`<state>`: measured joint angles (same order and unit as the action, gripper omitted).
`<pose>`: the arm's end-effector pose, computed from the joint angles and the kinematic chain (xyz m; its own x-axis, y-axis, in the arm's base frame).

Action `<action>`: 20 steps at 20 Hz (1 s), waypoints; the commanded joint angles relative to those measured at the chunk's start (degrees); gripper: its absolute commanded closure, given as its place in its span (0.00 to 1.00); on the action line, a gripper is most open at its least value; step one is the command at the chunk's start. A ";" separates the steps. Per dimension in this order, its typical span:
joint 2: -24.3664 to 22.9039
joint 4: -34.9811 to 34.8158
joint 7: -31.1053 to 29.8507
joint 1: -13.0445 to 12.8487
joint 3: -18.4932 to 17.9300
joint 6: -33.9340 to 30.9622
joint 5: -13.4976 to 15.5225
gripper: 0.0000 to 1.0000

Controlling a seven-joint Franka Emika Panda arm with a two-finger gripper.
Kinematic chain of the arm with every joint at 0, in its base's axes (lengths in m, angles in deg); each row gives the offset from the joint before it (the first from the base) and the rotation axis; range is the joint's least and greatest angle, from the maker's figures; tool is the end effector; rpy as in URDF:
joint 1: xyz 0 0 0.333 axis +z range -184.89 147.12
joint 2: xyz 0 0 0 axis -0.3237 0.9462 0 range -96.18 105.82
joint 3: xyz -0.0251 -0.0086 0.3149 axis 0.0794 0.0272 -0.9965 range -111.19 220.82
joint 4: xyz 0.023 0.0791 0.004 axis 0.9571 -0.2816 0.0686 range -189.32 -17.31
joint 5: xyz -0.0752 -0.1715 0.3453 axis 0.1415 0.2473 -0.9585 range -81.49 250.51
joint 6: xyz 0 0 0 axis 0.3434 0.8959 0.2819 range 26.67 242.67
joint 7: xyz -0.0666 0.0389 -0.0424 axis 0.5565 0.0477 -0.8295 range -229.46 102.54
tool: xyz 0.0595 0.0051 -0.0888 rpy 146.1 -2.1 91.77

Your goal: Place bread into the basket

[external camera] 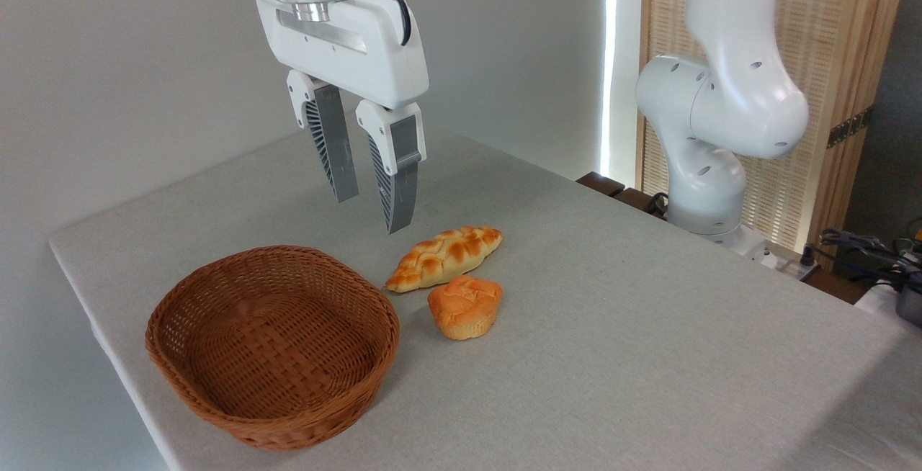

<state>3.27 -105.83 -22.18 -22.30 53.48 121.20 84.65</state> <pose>0.5517 -0.0201 0.6242 0.7265 -0.6863 0.0355 -0.6858 -0.7273 -0.0270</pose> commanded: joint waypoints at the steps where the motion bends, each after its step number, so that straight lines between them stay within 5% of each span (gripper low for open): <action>1: 0.32 0.58 0.91 -0.10 -1.03 -1.60 1.09 0.00; 12: -1.00 -1.44 0.91 -0.19 -1.04 -1.51 1.09 0.00; 20: -7.67 -12.77 1.17 -2.91 -0.60 -0.54 1.18 0.00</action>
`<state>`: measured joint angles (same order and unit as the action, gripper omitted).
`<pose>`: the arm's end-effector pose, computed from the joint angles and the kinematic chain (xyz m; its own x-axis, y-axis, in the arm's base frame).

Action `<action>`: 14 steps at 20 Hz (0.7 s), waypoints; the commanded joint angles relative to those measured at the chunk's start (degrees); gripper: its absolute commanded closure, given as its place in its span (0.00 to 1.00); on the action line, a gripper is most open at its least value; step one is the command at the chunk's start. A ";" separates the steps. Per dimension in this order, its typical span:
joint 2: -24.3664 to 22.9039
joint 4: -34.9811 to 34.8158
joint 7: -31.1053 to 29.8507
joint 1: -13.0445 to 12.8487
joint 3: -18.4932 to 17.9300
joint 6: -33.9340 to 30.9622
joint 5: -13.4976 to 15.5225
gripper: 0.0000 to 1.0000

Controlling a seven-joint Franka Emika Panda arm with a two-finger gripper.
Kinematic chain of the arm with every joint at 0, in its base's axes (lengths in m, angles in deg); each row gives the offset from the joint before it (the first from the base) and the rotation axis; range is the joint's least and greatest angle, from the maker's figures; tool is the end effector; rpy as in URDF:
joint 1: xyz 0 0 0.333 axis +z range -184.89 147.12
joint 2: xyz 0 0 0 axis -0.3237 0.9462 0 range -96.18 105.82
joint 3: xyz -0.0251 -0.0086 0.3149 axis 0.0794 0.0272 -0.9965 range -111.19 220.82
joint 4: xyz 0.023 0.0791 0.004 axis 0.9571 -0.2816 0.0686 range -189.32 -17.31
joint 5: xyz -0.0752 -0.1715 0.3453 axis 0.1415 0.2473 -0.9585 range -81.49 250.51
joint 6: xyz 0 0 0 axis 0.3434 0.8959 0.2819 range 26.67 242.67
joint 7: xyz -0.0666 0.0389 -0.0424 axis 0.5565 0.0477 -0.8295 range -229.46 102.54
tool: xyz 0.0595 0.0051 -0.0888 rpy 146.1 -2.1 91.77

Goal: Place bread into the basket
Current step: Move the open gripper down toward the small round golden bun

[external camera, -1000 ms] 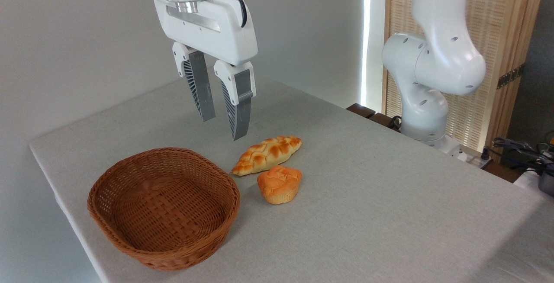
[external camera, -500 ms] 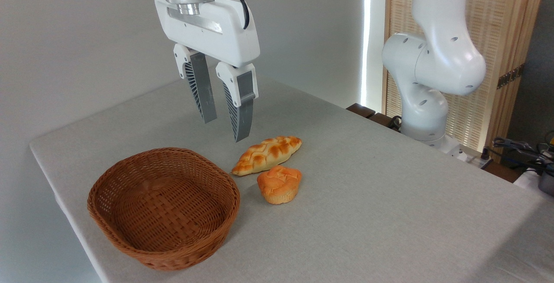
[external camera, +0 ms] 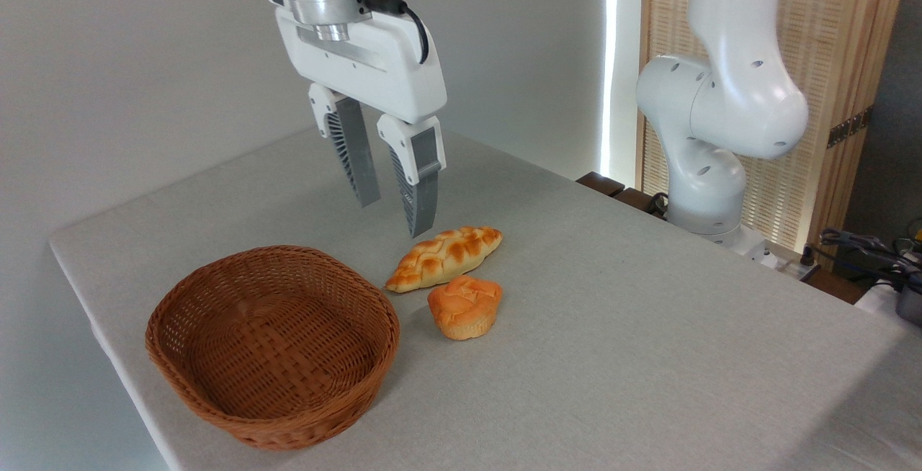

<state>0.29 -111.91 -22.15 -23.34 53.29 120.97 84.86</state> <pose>0.5321 -0.0273 0.6014 0.7167 -0.6973 -0.0048 -0.6972 -0.7167 0.0151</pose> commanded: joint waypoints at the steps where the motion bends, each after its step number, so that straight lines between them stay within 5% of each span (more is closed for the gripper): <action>1: -6.00 -9.40 1.06 -2.74 -0.41 -0.40 0.97 0.00; 5: -6.02 -13.82 -1.30 -9.94 0.12 -1.01 1.06 0.00; 9: -5.40 -19.07 -5.97 -14.52 0.12 5.56 1.15 0.00; 13: -5.66 -20.67 -5.36 -14.79 0.12 9.09 -0.69 0.00; 14: -5.66 -20.67 -5.01 -14.79 0.21 9.71 -5.49 0.00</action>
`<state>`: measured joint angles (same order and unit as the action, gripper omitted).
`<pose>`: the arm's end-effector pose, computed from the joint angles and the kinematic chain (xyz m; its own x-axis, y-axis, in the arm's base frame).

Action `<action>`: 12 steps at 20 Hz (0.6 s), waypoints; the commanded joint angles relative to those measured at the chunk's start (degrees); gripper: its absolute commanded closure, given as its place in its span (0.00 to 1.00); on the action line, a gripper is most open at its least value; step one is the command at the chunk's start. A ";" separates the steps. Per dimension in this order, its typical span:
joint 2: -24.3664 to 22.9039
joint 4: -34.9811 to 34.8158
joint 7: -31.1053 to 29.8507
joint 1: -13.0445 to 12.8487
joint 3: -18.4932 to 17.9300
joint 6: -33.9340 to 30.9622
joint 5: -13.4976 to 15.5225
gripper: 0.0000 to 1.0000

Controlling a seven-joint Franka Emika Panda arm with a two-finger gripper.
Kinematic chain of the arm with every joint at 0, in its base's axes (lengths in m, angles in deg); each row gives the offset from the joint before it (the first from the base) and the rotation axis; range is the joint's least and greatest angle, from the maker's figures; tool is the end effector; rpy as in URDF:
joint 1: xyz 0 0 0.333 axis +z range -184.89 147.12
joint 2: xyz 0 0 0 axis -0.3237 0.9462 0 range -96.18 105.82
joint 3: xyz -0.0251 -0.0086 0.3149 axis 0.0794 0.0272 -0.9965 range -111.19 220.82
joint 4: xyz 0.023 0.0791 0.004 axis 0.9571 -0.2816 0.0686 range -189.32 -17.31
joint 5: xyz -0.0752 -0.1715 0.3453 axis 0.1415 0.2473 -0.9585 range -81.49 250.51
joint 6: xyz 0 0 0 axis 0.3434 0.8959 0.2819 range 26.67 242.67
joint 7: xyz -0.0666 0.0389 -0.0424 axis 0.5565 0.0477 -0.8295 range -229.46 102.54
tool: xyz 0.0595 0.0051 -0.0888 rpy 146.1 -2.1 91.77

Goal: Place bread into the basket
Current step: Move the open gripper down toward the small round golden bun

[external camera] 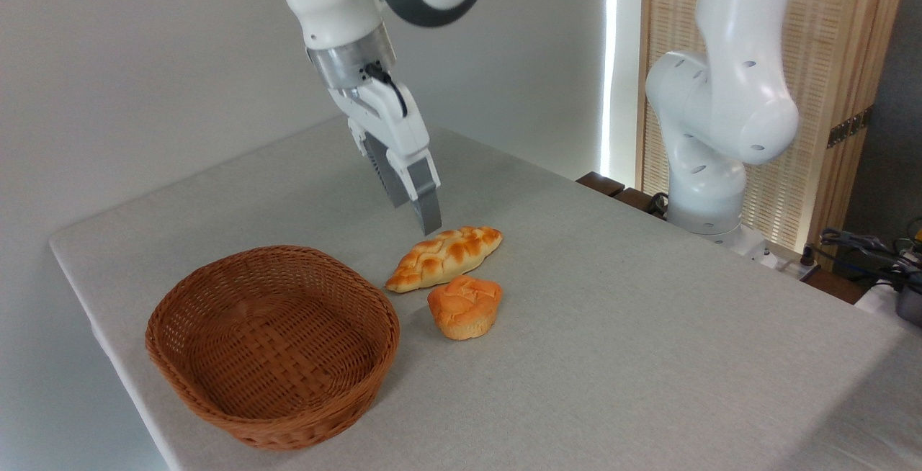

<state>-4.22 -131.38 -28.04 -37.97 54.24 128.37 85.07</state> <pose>0.4677 -0.1573 0.4922 0.5828 -0.8049 -0.1119 -0.8003 -0.5924 0.0929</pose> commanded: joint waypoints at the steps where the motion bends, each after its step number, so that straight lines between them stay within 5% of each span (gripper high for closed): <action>1: -1.07 -1.20 1.05 -0.16 -0.74 2.57 -8.27 0.00; 2: -0.89 -1.29 1.75 -0.16 -0.66 2.57 -11.60 0.00; 4: -0.46 -1.64 2.98 -0.16 -0.74 2.66 -13.21 0.00; 12: -0.28 -6.03 3.25 0.19 -1.01 6.95 -13.21 0.00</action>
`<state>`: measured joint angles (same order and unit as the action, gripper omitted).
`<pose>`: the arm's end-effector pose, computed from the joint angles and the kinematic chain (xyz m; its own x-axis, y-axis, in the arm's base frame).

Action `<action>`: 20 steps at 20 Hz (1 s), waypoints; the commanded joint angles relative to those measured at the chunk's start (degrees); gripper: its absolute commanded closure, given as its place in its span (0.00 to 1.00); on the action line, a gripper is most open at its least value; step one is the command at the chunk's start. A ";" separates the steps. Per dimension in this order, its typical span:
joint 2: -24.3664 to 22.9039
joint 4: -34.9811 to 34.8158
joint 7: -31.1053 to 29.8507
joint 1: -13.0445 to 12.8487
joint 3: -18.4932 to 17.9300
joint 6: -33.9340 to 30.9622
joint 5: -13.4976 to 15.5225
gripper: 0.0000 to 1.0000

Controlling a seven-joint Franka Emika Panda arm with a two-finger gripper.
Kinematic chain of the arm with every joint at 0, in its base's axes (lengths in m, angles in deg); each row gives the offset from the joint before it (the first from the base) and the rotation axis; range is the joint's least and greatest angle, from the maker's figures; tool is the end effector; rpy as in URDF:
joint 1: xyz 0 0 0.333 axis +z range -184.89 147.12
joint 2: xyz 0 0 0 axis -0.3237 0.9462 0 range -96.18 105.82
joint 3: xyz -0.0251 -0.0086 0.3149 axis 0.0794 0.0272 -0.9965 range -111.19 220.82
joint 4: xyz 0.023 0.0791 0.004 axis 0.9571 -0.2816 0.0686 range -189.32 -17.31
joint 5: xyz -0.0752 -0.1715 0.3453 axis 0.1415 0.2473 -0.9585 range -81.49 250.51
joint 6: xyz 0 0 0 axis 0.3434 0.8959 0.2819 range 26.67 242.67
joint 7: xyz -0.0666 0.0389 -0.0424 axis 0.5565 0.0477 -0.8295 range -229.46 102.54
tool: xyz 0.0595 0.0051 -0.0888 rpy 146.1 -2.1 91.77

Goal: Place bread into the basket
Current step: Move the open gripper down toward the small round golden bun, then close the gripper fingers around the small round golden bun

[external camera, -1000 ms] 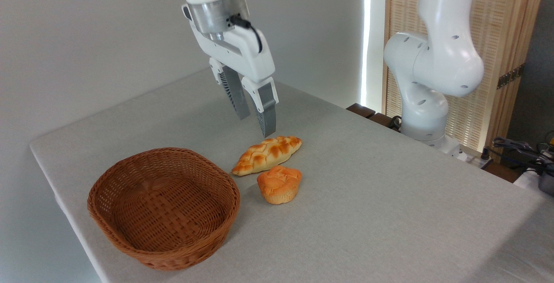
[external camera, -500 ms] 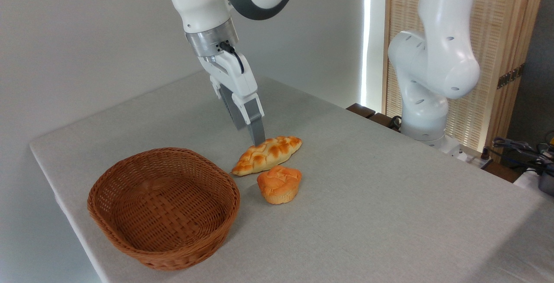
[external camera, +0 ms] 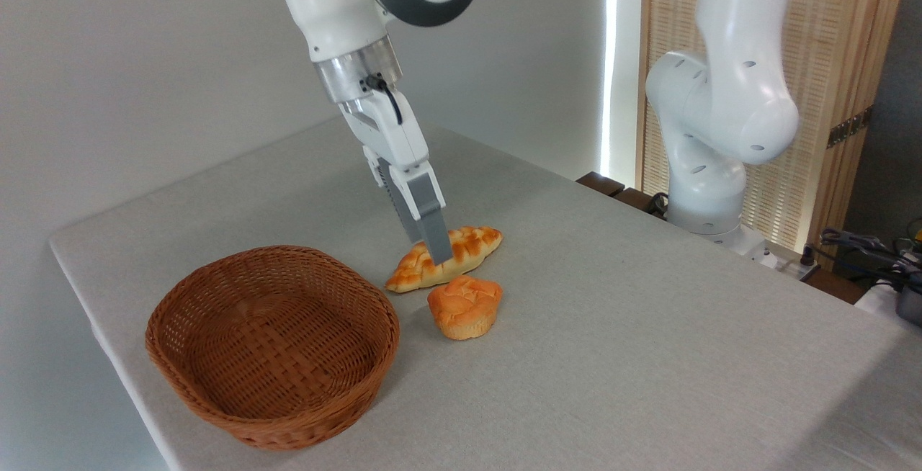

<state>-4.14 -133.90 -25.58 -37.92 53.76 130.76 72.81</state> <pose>0.4729 -0.1352 0.4758 0.5004 -0.8334 -0.2347 -0.8626 -0.5031 -0.0527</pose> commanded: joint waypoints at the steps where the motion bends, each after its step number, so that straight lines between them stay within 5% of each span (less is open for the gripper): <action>1: -0.36 -4.21 0.79 0.31 -0.62 6.14 -1.05 0.00; 10: 0.34 -7.73 0.79 0.57 -2.54 11.25 -6.83 0.00; 20: 0.69 -9.41 0.44 0.57 -3.34 11.08 -7.29 0.00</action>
<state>-2.97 -142.32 -25.55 -37.12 51.13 140.82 66.49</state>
